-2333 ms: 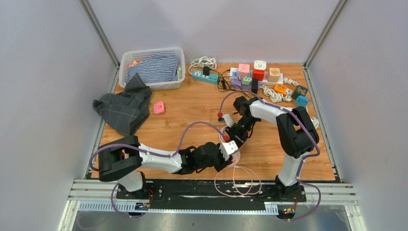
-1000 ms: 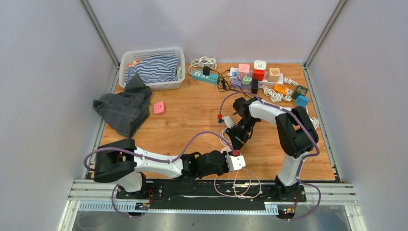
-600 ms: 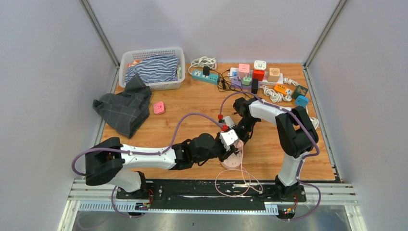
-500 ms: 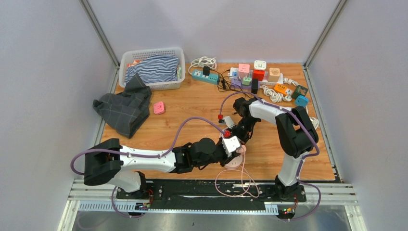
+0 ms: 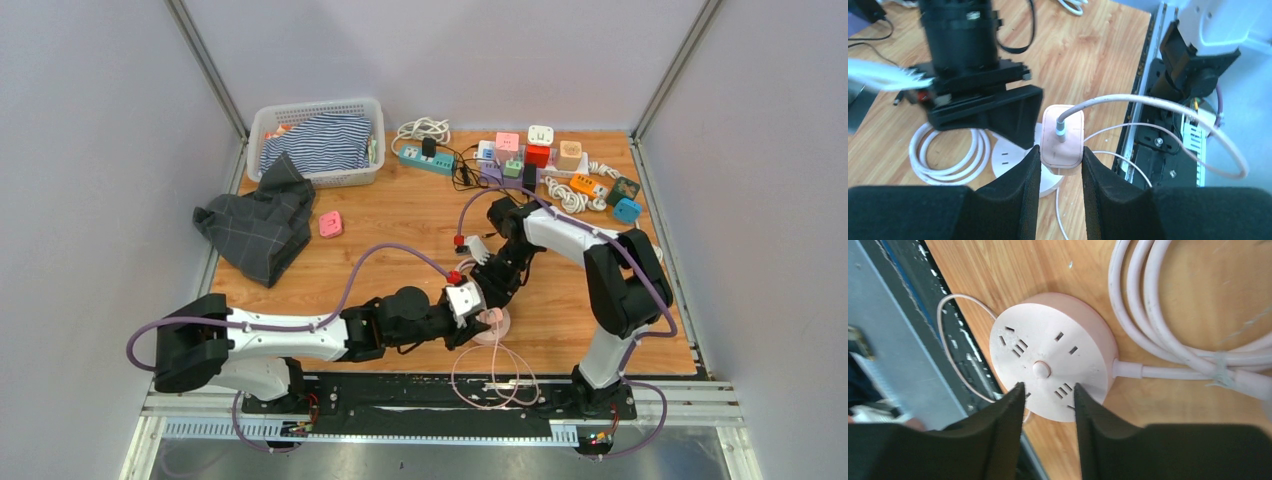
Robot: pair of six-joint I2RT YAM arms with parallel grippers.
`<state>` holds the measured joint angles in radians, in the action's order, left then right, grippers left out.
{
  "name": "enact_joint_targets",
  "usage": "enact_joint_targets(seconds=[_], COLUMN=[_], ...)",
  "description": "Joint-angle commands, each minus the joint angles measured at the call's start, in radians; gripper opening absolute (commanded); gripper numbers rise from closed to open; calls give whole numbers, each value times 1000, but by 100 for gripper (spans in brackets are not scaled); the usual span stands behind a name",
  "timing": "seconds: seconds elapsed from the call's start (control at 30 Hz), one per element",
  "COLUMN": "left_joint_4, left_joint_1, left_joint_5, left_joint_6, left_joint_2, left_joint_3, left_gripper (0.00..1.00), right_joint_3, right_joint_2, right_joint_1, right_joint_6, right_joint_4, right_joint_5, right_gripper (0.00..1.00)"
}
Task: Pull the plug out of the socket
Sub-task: Place the plug at the center of the board.
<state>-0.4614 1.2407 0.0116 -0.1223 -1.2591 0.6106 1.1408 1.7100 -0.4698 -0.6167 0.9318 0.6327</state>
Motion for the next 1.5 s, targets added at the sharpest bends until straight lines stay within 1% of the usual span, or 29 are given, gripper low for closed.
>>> enact_joint_targets(seconds=[0.0,0.13,0.23,0.37,0.43,0.57,0.73,0.93,1.03,1.13,1.23,1.47], left_joint_4=[-25,-25,-24,-10,24,139,288,466,608,679,732,881], left_joint_1=[-80,-170,-244,-342,-375,-399,-402,-402,-402,-402,-404,-406], left_joint_5=[96,171,240,323,337,306,218,41,-90,-215,-329,-423], left_joint_6=[-125,-209,-270,-337,-346,-320,-265,-180,-105,-26,21,119], left_joint_2=[70,101,130,180,207,286,382,426,393,347,284,72], left_joint_3=[-40,-47,-34,14,54,152,307,497,649,780,917,1378], left_gripper=[0,0,0,0,0,0,0,0,0,0,0,0], right_joint_3=[34,54,38,-9,-30,-77,-114,-160,-201,-240,-267,-301], right_joint_2=[-99,-158,-229,-339,-383,-437,-475,-538,-579,-615,-646,-683], right_joint_1=[25,68,114,210,249,278,286,298,300,305,312,330], right_joint_6=[-95,-123,-145,-143,-125,-89,-60,-55,-58,-61,-61,-67], right_joint_4=[-2,39,52,26,-5,-85,-148,-178,-216,-252,-272,-286], right_joint_5=[28,71,75,118,121,61,-26,-58,-99,-132,-142,-128], right_gripper=[54,56,56,56,56,56,56,57,57,57,58,59])
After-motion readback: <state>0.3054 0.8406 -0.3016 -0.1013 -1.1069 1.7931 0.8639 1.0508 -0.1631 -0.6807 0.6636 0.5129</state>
